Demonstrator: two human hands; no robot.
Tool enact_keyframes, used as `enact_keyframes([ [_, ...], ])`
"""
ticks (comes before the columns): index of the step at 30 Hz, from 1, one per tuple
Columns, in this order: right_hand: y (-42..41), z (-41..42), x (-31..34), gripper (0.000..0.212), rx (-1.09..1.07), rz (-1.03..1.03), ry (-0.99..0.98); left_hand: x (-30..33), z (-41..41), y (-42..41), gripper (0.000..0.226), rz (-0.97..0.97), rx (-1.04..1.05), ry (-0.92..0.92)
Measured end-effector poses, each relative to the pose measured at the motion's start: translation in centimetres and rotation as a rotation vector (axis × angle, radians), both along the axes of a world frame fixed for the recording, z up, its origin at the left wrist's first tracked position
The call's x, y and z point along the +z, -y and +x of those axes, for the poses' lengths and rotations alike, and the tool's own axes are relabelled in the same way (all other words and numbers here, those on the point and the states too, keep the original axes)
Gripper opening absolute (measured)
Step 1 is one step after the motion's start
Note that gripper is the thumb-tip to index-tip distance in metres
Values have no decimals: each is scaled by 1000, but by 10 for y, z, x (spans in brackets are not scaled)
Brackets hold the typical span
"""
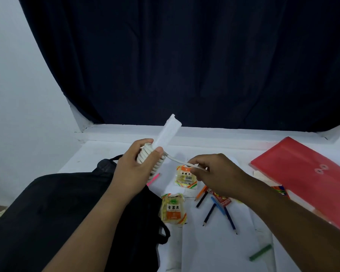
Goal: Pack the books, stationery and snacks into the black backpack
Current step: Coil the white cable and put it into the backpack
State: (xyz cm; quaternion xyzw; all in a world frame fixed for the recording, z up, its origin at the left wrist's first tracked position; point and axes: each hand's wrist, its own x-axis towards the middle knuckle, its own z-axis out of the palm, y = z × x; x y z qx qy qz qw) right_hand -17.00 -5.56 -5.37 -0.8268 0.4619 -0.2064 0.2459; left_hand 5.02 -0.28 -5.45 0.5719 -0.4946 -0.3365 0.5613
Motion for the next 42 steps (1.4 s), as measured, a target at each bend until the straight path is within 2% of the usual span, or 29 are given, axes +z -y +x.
enact_keyframes([
  [3, -8, 7, 8, 25, 58, -292, -349, -8, 1, 4, 32, 18, 29, 257],
  [5, -14, 14, 14, 34, 105, -456, -398, -13, 3, 8, 41, 29, 40, 481],
  [7, -17, 19, 21, 38, 193, -568, -378, -13, 7, 10, 53, 62, -23, 641],
  [9, -10, 19, 25, 36, 277, -643, -370, -12, 11, 11, 60, 99, -164, 702],
  [13, 4, 18, 33, 24, 344, -575, -101, -9, 16, 10, 68, 99, -331, 741],
  [16, 8, 28, 43, 26, 366, -532, 14, -4, 7, 5, 62, 72, -252, 749],
  [22, 15, 40, 54, 29, 413, -445, 45, 0, 0, 4, 59, 53, -225, 724],
  [26, 20, 33, 57, 14, 318, -363, 129, -3, 2, -1, 54, 30, -222, 564],
  [29, 24, 20, 58, 26, 167, -183, 241, -3, 7, -2, 54, 24, -241, 487],
  [31, 27, 11, 57, 22, 135, -82, 214, -3, 11, -3, 54, 22, -271, 494],
  [34, 32, -9, 54, 16, 147, 57, 208, -5, 20, -5, 48, 45, -281, 428],
  [37, 33, -27, 48, 27, 191, 250, 267, -6, 26, -8, 43, 93, -309, 388],
  [42, 42, -15, 34, 4, 74, 22, 401, -5, 13, -10, 43, 21, -428, 307],
])
